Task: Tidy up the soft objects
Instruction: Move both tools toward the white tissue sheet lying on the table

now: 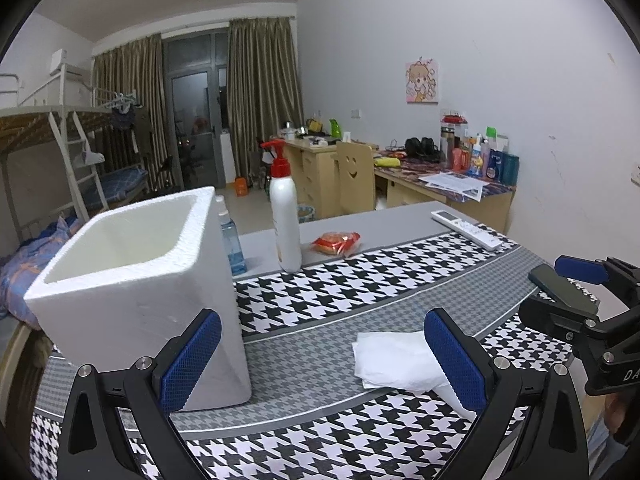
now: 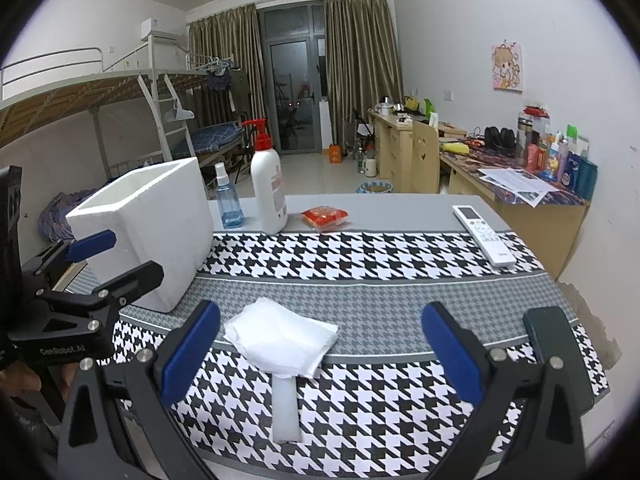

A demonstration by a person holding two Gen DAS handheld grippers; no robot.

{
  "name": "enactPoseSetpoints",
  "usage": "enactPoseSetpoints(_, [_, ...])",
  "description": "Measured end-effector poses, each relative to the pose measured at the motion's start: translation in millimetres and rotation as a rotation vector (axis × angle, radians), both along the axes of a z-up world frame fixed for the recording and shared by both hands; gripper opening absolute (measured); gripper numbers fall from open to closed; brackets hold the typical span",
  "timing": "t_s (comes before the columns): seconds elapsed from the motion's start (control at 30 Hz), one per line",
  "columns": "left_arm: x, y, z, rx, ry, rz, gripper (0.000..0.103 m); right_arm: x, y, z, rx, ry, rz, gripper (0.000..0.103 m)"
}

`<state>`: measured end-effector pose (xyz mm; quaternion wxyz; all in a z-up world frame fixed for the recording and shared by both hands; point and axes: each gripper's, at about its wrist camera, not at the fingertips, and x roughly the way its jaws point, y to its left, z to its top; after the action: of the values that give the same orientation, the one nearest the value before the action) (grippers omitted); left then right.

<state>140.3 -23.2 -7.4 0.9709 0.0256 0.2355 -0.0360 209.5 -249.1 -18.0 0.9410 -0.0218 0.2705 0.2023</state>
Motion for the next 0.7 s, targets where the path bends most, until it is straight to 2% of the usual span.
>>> enactPoseSetpoints(0.5, [16.1,-16.6,-18.0,0.022,0.067,-0.049,0.102,1.7,-7.1,-15.2,-0.013,0.033,0.016,0.102])
enactPoseSetpoints(0.7, [20.8,-24.1,-25.7,0.039,0.094,-0.074,0.102,0.0,-6.1,-24.9,-0.047,0.046,0.023,0.102])
